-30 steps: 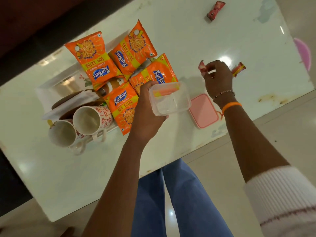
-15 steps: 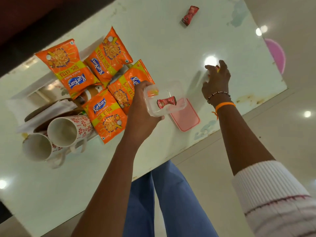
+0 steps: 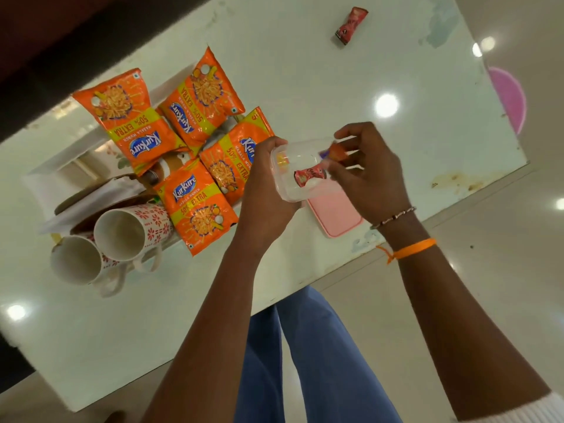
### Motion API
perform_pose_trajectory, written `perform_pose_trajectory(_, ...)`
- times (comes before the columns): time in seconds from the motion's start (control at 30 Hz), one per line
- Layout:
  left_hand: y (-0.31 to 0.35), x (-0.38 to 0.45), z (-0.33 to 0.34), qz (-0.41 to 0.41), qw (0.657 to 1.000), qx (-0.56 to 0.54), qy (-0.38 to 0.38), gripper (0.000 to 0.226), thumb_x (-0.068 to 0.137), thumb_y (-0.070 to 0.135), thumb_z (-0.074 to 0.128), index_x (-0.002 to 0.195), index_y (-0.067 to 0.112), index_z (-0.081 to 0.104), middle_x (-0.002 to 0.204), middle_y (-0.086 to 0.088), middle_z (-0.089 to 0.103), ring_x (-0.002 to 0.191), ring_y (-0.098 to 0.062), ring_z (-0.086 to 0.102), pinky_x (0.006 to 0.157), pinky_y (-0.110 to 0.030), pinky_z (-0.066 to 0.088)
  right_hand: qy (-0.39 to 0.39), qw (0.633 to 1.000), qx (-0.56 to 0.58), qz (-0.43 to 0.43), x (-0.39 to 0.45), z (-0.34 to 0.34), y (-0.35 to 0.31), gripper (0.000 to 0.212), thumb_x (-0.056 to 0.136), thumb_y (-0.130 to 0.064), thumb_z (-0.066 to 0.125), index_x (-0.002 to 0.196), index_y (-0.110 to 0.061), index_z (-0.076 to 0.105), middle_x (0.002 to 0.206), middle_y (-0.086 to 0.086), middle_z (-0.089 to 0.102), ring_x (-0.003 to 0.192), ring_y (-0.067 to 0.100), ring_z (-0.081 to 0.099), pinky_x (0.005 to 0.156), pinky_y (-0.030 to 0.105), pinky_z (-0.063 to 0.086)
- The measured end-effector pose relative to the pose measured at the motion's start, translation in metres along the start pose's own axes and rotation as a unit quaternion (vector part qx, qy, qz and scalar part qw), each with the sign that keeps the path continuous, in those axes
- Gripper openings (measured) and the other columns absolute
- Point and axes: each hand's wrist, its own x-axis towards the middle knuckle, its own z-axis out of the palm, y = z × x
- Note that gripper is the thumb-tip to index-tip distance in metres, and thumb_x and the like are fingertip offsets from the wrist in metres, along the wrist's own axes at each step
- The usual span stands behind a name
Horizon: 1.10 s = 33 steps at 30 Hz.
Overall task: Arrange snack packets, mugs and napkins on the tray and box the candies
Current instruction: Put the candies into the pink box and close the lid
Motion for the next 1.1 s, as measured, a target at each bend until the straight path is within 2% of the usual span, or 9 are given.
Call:
perform_pose_trajectory(0.13,0.004,0.006,-0.001,0.013,1.0,0.012,0.02,0.084,0.059,0.003,0.082,0.126,0.02,0.034,0.124,0.004,0.045,0.11,-0.008,0.052,0.081,-0.011,0.052,-0.006,1.0,0.005,-0.013,0.019,0.003,-0.007,0.021,0.085,-0.017,0.063,0.102,-0.007,0.058,0.083,-0.001,0.063,0.067,0.014,0.065,0.067,0.027,0.057)
perform_pose_trajectory(0.3,0.002,0.02,-0.005,0.015,0.999,-0.017,0.038,0.081,0.055,0.0,0.083,0.119,0.021,0.038,0.115,0.005,0.052,0.104,-0.008,0.058,0.085,-0.024,0.054,0.078,0.994,-0.051,-0.055,0.091,0.008,0.008,0.012,0.084,-0.009,0.056,0.094,-0.003,0.061,0.091,0.003,0.064,0.082,0.019,0.062,0.069,0.013,0.049)
perform_pose_trajectory(0.4,0.0,0.026,-0.008,0.017,0.999,-0.024,0.042,0.082,0.055,-0.002,0.083,0.12,0.02,0.038,0.119,0.001,0.053,0.109,-0.014,0.058,0.088,-0.029,0.053,0.039,0.978,-0.195,-0.062,0.145,0.016,0.023,0.038,0.082,-0.003,0.053,0.12,-0.004,0.051,0.128,0.015,0.05,0.114,0.031,0.051,0.097,0.032,0.041)
perform_pose_trajectory(0.47,-0.001,0.028,-0.011,0.014,0.998,-0.041,0.046,0.081,0.055,-0.001,0.083,0.118,0.027,0.038,0.119,0.004,0.055,0.111,-0.013,0.058,0.091,-0.037,0.054,0.001,0.965,-0.257,-0.052,0.173,0.021,0.029,0.059,0.079,0.002,0.05,0.136,-0.008,0.036,0.148,0.015,0.028,0.134,0.035,0.032,0.108,0.033,0.031)
perform_pose_trajectory(0.6,0.001,0.028,-0.014,-0.008,0.996,-0.088,0.033,0.079,0.054,0.005,0.082,0.108,0.044,0.039,0.114,0.017,0.055,0.109,-0.01,0.06,0.088,-0.05,0.055,-0.041,0.929,-0.361,-0.069,0.199,0.016,0.042,0.074,0.073,0.014,0.039,0.142,-0.012,0.027,0.158,0.014,0.003,0.144,0.037,0.009,0.105,0.045,0.041)
perform_pose_trajectory(0.8,-0.003,0.026,-0.025,-0.012,0.995,-0.093,0.044,0.089,0.054,-0.009,0.081,0.106,0.05,0.041,0.112,0.029,0.055,0.112,-0.005,0.058,0.086,-0.042,0.057,0.001,0.91,-0.395,-0.125,0.173,0.01,0.059,0.038,0.081,0.016,0.035,0.112,0.001,0.053,0.13,0.02,0.045,0.108,0.037,0.048,0.08,0.04,0.048)
perform_pose_trajectory(0.9,-0.004,0.02,-0.032,-0.003,0.996,-0.071,0.051,0.09,0.056,-0.009,0.08,0.109,0.051,0.04,0.111,0.034,0.055,0.11,0.002,0.057,0.085,-0.031,0.055,0.011,0.935,-0.341,-0.097,0.146,0.005,0.061,0.027,0.083,0.01,0.041,0.101,0.001,0.059,0.115,0.02,0.053,0.095,0.036,0.056,0.075,0.034,0.044)
perform_pose_trajectory(1.0,-0.006,0.013,-0.035,-0.002,0.996,-0.076,0.05,0.088,0.059,-0.009,0.078,0.116,0.045,0.039,0.126,0.01,0.053,0.118,-0.012,0.055,0.09,-0.042,0.054,0.095,0.967,-0.229,-0.054,0.112,0.001,0.042,0.02,0.084,0.0,0.049,0.098,-0.003,0.063,0.1,0.015,0.063,0.084,0.029,0.062,0.071,0.02,0.042)
perform_pose_trajectory(1.1,-0.009,0.003,-0.036,0.002,0.997,-0.051,0.059,0.083,0.061,-0.003,0.08,0.126,0.029,0.039,0.132,0.0,0.05,0.122,-0.017,0.051,0.095,-0.044,0.052,0.128,0.982,-0.116,-0.08,0.066,0.008,0.008,0.015,0.079,-0.004,0.06,0.093,-0.008,0.064,0.077,0.001,0.06,0.06,0.002,0.056,0.061,-0.002,0.038)
